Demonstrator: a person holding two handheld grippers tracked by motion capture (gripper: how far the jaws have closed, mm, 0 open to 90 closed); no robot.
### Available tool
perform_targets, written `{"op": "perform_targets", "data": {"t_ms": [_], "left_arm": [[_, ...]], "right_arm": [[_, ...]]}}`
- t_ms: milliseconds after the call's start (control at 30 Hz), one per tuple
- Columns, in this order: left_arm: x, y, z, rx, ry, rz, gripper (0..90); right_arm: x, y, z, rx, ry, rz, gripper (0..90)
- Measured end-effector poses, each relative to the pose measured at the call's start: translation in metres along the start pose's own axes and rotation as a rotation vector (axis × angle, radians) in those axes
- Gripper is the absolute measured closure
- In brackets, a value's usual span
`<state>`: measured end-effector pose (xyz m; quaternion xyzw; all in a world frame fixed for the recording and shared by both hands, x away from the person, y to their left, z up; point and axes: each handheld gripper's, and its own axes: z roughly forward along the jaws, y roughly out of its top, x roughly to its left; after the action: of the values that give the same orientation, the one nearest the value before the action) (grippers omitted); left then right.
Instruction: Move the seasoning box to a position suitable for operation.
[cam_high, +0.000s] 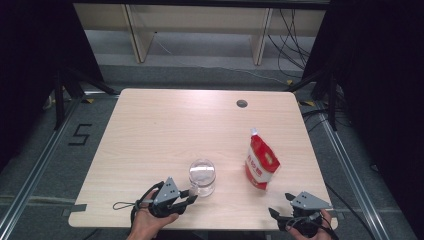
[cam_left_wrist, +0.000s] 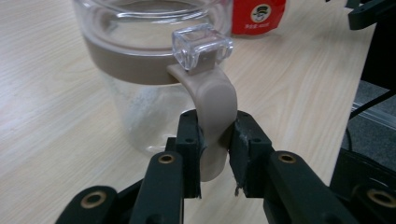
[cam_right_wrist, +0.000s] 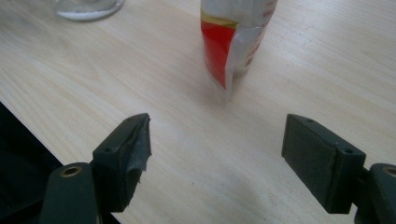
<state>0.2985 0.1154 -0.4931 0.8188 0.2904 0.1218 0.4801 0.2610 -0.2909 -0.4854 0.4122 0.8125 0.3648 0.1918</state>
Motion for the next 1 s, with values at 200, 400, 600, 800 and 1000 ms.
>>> {"op": "perform_targets", "data": {"t_ms": [200,400,600,800,1000], "left_arm": [[0.013,-0.003,-0.009,0.003,0.034,-0.005,72.5],[0.026,-0.005,-0.014,-0.001,0.086,-0.006,72.3],[0.043,-0.008,-0.021,-0.014,0.147,-0.031,72.6],[0.048,-0.008,-0.017,-0.035,0.189,-0.091,73.5],[0.044,-0.007,-0.017,-0.018,0.208,-0.037,74.8]], "right_arm": [[0.001,0.000,0.001,-0.004,-0.001,-0.007,25.0],[0.000,0.000,0.001,0.003,0.007,-0.018,25.0],[0.000,0.000,0.002,0.002,0.005,-0.028,25.1],[0.002,0.000,0.002,0.013,0.009,-0.009,25.1],[0.001,0.000,0.003,0.007,0.011,-0.039,25.1]]}}
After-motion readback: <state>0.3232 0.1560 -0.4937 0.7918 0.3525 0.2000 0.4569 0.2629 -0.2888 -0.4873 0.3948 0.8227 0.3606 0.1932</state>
